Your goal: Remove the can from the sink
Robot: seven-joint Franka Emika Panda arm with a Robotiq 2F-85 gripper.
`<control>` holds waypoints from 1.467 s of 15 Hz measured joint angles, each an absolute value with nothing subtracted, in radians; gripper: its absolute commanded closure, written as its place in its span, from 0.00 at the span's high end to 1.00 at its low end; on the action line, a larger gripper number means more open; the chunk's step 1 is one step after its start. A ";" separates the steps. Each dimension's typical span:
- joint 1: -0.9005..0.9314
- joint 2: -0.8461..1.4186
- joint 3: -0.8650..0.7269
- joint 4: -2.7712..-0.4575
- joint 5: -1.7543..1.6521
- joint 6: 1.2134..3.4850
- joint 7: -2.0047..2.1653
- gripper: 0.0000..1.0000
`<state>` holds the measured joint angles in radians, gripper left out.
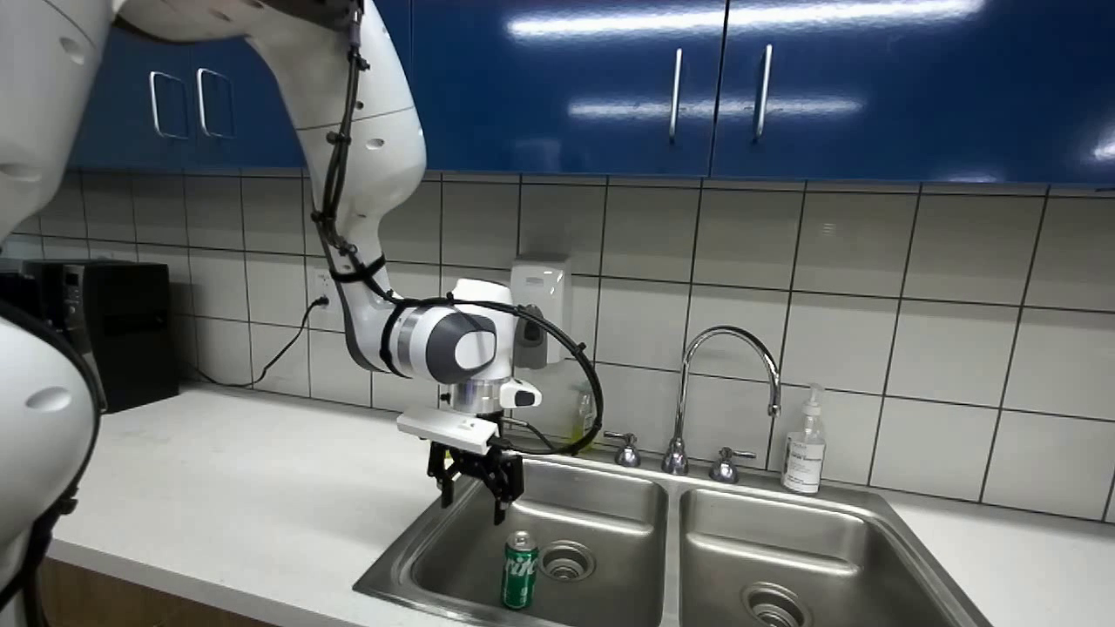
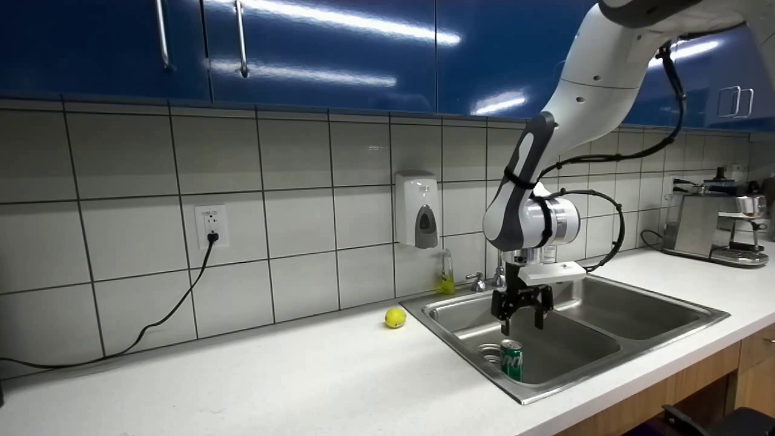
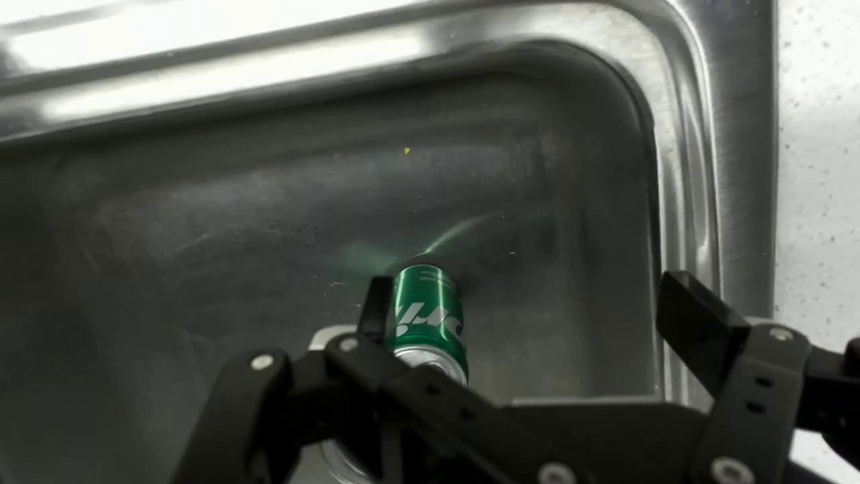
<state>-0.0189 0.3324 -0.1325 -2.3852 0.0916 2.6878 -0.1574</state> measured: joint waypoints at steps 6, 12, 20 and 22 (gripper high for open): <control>-0.036 0.514 -0.128 -2.228 0.091 2.688 -0.116 1.00; -0.050 0.629 -0.129 -2.106 0.085 2.688 -0.080 1.00; -0.069 0.737 -0.139 -1.991 0.083 2.687 -0.052 1.00; -0.069 0.757 -0.143 -1.971 0.083 2.686 -0.048 1.00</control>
<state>-0.0691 0.7575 -0.1427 -1.9710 0.0829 2.6862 -0.0475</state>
